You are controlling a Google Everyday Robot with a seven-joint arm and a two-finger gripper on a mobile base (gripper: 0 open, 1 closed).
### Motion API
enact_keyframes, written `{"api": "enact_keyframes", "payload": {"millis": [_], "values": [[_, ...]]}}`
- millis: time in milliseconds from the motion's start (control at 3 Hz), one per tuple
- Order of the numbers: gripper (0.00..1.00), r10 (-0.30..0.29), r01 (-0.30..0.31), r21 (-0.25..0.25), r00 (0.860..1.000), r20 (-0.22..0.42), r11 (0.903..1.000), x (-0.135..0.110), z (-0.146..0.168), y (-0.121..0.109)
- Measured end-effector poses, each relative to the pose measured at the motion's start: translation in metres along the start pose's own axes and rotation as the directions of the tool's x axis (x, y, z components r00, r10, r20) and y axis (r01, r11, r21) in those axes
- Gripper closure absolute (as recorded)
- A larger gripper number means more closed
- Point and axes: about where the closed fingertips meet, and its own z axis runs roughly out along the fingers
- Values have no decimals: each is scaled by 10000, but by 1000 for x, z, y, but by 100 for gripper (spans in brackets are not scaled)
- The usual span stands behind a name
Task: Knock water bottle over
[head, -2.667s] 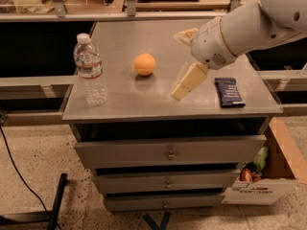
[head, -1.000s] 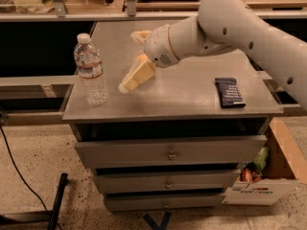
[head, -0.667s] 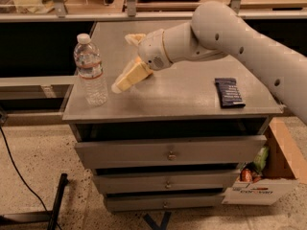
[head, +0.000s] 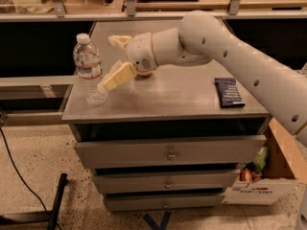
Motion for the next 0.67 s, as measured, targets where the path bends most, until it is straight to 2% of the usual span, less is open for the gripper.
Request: {"api": "enact_keyframes", "payload": {"millis": [333,667], "values": [[0,31,-8,-429,9985,539,9991,-7,16,6],[18,-48,105,-678,9965,837,9976,-11,28,9]]}}
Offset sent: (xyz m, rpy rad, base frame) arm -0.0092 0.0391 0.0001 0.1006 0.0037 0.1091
